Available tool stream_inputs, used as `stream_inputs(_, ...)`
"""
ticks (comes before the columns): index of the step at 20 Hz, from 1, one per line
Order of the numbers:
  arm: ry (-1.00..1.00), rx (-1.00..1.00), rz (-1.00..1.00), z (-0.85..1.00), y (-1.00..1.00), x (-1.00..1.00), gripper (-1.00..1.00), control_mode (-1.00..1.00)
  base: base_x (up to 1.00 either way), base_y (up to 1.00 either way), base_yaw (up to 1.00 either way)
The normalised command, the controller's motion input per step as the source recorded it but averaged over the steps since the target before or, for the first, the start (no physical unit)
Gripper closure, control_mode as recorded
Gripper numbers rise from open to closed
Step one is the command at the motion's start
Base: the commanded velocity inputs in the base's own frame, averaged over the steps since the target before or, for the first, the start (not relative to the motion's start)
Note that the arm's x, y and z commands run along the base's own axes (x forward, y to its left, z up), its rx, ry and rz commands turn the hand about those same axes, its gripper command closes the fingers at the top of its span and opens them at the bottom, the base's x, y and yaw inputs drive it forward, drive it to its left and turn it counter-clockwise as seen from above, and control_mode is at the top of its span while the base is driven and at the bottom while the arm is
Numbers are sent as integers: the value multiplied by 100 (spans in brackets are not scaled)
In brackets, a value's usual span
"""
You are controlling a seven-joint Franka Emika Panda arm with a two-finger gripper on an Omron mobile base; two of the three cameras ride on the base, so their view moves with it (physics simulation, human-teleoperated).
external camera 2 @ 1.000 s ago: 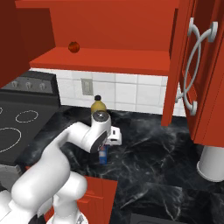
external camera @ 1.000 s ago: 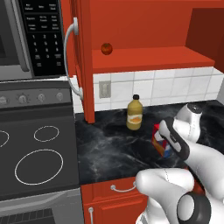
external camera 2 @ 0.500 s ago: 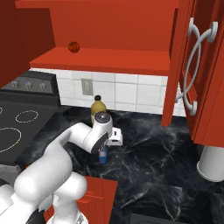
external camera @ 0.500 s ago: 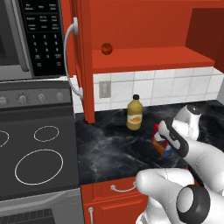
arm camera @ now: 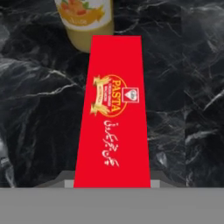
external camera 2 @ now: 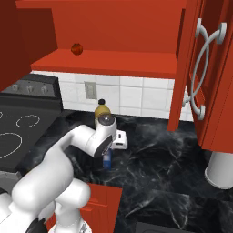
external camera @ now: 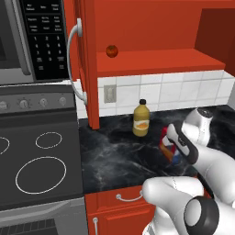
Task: Pick the boxed food and cereal from the counter and place them in the cabinets closest to them.
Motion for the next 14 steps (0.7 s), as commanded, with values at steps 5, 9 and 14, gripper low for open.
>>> stream_inputs(5,-1,1,0,58,0,0,100,-100,0,0,0)
stream_inputs(9,-1,2,0,65,-5,0,100,-100,0,0,0)
stream_inputs(14,-6,3,0,68,-9,-4,100,-100,0,0,0)
